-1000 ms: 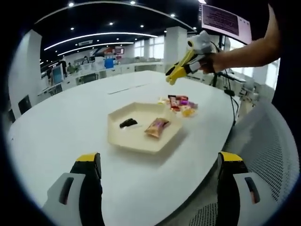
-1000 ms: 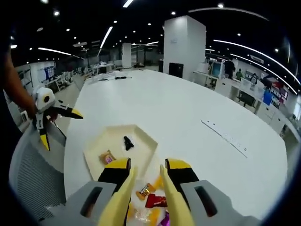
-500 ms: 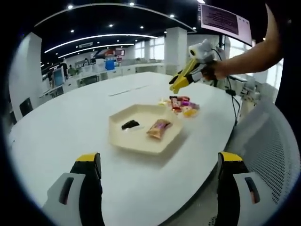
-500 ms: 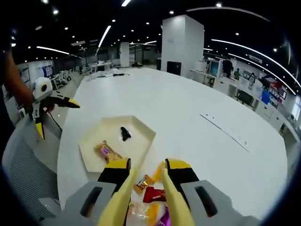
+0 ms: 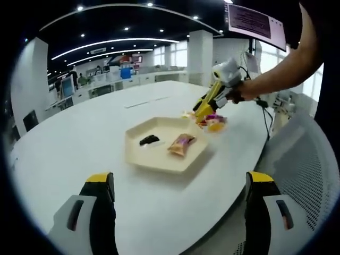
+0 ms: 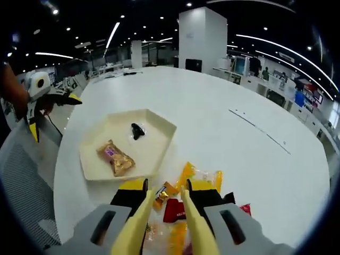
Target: Place the target food into the container with the food tongs after gripping and lifting it, then release it inside without dropping or visibly crushing the food.
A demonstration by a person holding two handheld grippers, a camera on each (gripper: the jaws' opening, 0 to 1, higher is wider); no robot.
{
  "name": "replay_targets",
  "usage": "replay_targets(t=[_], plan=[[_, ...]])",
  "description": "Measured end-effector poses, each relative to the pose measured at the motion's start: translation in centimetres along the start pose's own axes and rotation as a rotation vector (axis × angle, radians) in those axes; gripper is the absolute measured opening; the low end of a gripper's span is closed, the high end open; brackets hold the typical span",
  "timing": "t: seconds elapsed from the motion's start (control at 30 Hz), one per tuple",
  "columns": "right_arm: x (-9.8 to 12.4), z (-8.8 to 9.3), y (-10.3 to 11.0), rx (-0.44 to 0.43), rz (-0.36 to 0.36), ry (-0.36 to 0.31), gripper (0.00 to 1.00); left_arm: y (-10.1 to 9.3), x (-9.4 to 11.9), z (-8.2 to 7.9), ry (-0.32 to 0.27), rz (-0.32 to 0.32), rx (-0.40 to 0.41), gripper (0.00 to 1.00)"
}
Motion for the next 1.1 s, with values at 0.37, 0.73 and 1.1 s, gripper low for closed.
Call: replay_targets(t=[0.37, 0.73, 1.1], plan=[[-1.3, 0.4, 0.2, -0.037, 0.032, 0.034, 0.29, 0.3, 0.1, -0.2, -0.006, -0.024, -0.002, 0.97], [-1.4, 0.7, 1.5, -0.01, 0.044, 0.093, 0.22, 0.1, 0.1, 0.0, 0.003, -0.019, -0.031, 0.97], [-1.0, 0.5, 1.2, -0.073, 0.023, 0.131, 0.17, 0.3, 0.2, -0.2, -0.006, -0.033, -0.03, 0.98]])
Point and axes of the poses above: the point that each gripper's makers call its tool centre point, and the gripper's own axes: x roughly backward along the fingers, y roughly to its left, z roughly out of its underside, the point moved 5 cm from there along x, roughly backward along the fingers, and after that the axes turned 9 degrees about x, right-handed, at the moved point
